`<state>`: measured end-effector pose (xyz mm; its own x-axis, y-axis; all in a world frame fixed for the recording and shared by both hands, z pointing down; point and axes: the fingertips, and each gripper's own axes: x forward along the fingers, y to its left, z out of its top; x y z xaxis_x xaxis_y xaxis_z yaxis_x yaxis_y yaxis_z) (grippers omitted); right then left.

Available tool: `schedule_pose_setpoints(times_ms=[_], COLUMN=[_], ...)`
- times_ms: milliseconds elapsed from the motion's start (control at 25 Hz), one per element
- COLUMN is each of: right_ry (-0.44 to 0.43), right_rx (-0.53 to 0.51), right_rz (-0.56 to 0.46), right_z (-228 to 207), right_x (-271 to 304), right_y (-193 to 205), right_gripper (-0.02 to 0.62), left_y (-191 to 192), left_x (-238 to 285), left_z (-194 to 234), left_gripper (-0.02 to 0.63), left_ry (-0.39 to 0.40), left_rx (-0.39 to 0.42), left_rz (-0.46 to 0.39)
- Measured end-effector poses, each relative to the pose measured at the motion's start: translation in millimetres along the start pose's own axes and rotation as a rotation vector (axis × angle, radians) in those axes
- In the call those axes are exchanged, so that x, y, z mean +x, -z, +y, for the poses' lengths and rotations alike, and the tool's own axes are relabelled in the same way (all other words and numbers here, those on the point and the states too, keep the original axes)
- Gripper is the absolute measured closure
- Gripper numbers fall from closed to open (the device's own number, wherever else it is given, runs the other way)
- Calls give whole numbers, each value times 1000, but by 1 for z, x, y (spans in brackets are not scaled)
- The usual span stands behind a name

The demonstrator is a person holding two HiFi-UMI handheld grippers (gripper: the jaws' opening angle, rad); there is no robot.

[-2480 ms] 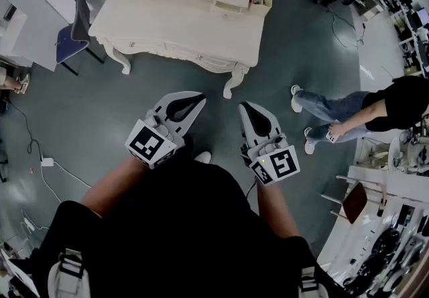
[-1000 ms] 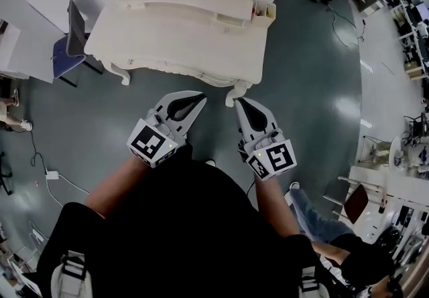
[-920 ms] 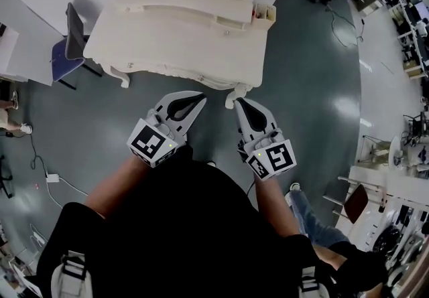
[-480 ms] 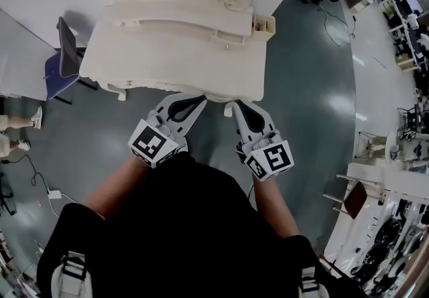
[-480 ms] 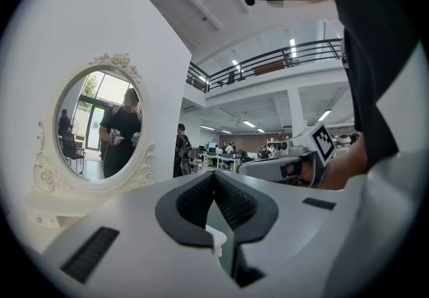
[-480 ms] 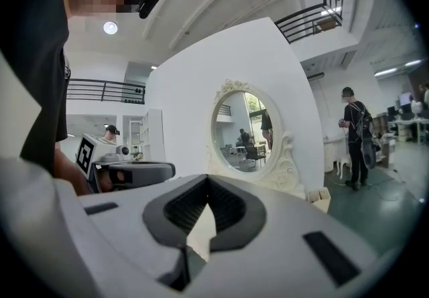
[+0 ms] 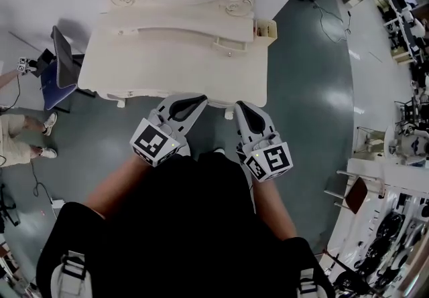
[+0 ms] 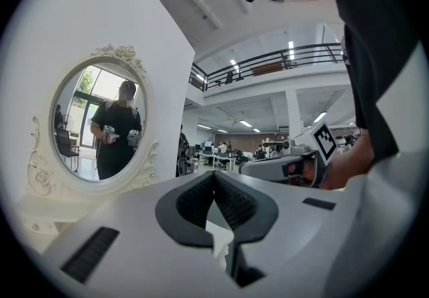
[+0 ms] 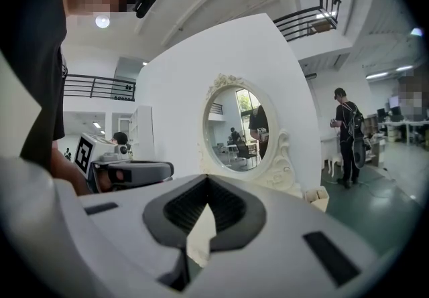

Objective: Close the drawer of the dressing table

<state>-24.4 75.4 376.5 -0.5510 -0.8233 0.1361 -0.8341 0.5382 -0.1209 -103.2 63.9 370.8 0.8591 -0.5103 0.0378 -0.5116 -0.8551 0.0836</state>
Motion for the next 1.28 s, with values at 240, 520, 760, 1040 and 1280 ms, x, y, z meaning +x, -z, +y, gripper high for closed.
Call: schedule_pose_setpoints(times_ms=[240, 520, 760, 1040, 1280], right_ry=[2, -4, -45, -62, -83], right_rx=[6, 23, 11, 25, 40], right_rz=[5, 7, 9, 12, 41], right_z=[-16, -53, -88, -141, -178], right_x=[12, 26, 54, 85, 105], right_y=[3, 12, -1, -6, 0], right_gripper=[594, 594, 594, 594, 594], left_y=[8, 12, 7, 4, 3], left_x=[14, 44, 80, 131, 165], left_z=[16, 27, 50, 80, 98], left_gripper=[612, 612, 612, 612, 612], left_ry=[-1, -12, -33, -39, -63], left_rx=[-10, -7, -3, 7, 27], left_rz=[17, 27, 43, 39, 53])
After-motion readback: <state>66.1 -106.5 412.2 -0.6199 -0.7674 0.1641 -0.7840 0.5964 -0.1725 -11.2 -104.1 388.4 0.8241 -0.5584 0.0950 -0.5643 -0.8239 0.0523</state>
